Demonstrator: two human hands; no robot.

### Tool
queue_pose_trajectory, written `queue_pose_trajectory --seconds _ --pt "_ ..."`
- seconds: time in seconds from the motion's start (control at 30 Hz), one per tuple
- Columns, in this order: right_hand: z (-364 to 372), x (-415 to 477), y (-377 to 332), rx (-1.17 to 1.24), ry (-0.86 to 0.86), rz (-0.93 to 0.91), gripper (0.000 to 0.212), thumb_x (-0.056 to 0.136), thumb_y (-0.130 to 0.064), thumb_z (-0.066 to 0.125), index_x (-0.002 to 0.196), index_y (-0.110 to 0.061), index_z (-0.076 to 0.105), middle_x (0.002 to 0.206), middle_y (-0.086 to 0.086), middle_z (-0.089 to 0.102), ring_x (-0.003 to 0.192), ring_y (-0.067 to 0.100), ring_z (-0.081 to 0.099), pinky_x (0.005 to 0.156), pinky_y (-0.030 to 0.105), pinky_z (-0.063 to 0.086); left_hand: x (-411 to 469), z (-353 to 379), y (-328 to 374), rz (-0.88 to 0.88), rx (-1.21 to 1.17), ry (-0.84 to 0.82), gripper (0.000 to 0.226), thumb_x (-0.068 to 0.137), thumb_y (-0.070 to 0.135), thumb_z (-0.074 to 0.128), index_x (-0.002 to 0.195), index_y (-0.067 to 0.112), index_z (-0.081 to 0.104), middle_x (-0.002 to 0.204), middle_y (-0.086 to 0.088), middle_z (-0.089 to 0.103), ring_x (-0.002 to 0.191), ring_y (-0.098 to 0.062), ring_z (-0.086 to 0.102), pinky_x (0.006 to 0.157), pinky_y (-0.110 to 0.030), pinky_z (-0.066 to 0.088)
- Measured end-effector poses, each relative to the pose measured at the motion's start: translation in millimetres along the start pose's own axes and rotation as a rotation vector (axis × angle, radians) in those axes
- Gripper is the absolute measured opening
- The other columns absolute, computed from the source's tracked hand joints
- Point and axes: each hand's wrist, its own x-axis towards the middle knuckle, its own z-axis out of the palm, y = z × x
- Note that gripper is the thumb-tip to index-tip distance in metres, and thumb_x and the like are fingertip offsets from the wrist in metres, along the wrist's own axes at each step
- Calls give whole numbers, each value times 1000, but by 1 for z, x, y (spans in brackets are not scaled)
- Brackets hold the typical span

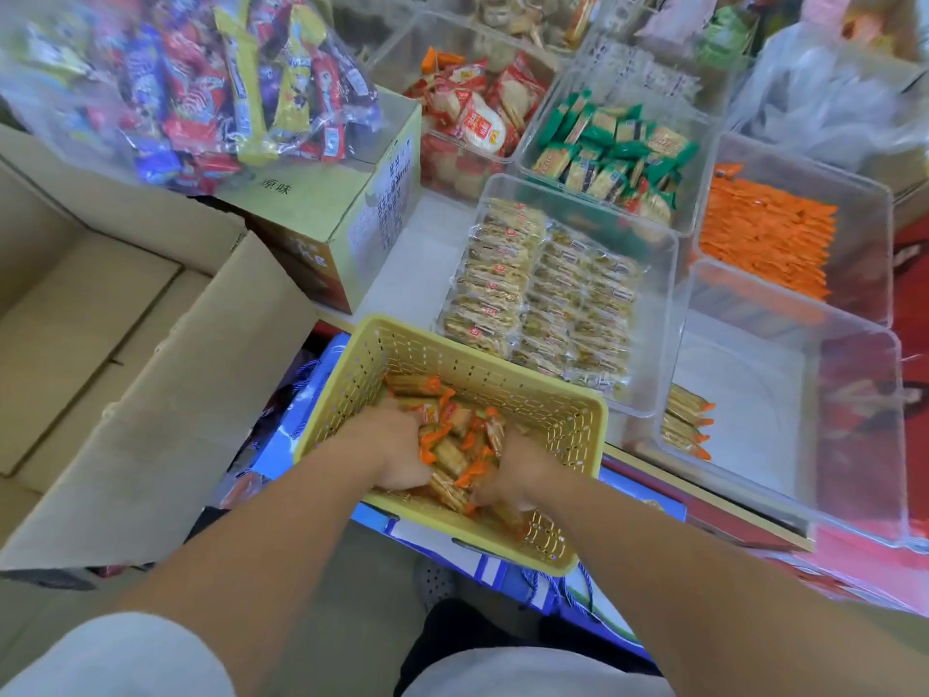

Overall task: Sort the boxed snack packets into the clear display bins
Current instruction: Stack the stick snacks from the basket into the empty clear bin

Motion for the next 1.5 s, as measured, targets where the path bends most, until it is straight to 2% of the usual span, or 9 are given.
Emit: queue_pose_trajectory --seconds 0.13,0.23,0.47,0.7,0.8,0.9,1.03,1.27,1.5 --pt "-3 -4 0 166 10 -23 87 68 -33 88 140 -11 44 134 13 54 107 29 63 91 40 58 3 2 1 1 125 -2 94 77 49 74 156 22 30 147 -16 37 129 -39 49 102 -45 50" --pt "-5 -12 -1 235 53 -81 64 72 -27 83 127 -15 54 112 6 66 98 26 67 86 45 60 2 0 2 28 100 47 73 81 36 73 148 24 45 137 -13 45 117 -35 59 94 -41 56" --pt "-24 -39 -5 400 86 -179 44 73 -42 84 107 -26 59 101 -2 68 93 19 64 84 37 56 -26 -25 -3 59 -151 266 26 73 38 75 86 23 59 95 4 49 88 -22 57 68 -32 45" --pt "-65 -102 11 965 90 -232 62 60 -66 85 108 -29 70 92 -6 78 84 15 75 72 34 59 -85 -27 10 131 -1064 598 27 71 35 86 80 21 65 78 10 62 66 -2 54 59 -23 43" --pt "-79 -121 29 1360 -120 -145 46 74 -62 75 98 -24 80 83 3 77 70 19 75 57 30 57 -96 -15 40 154 -1691 580 17 76 34 82 86 24 73 90 -1 78 73 -15 72 68 -33 56" --pt "-80 -127 50 1574 -204 -106 56 83 -65 67 112 -17 74 84 11 71 69 26 69 55 34 54 -96 -4 79 87 -1937 614 10 91 33 73 81 33 74 95 -5 79 76 -22 76 76 -42 55" --pt "-83 -130 72 1710 -301 -164 56 87 -57 56 107 -8 72 77 15 64 66 29 63 48 32 47 -87 5 134 46 -1992 691 26 67 58 76 81 36 72 94 -1 79 83 -27 77 61 -37 58" --pt "-114 -122 124 1808 -267 -245 28 86 -26 48 83 -4 65 71 15 59 59 26 59 42 28 43 -71 9 228 -16 -1855 834 40 67 61 75 92 31 70 96 -1 79 92 -26 75 83 -48 58" --pt "-140 -107 187 1731 -270 -277 39 98 -41 56 79 -20 84 82 7 76 63 17 72 46 25 51 -63 11 314 -192 -1653 995 43 65 67 76 87 33 62 90 -6 72 85 -28 71 77 -53 56"
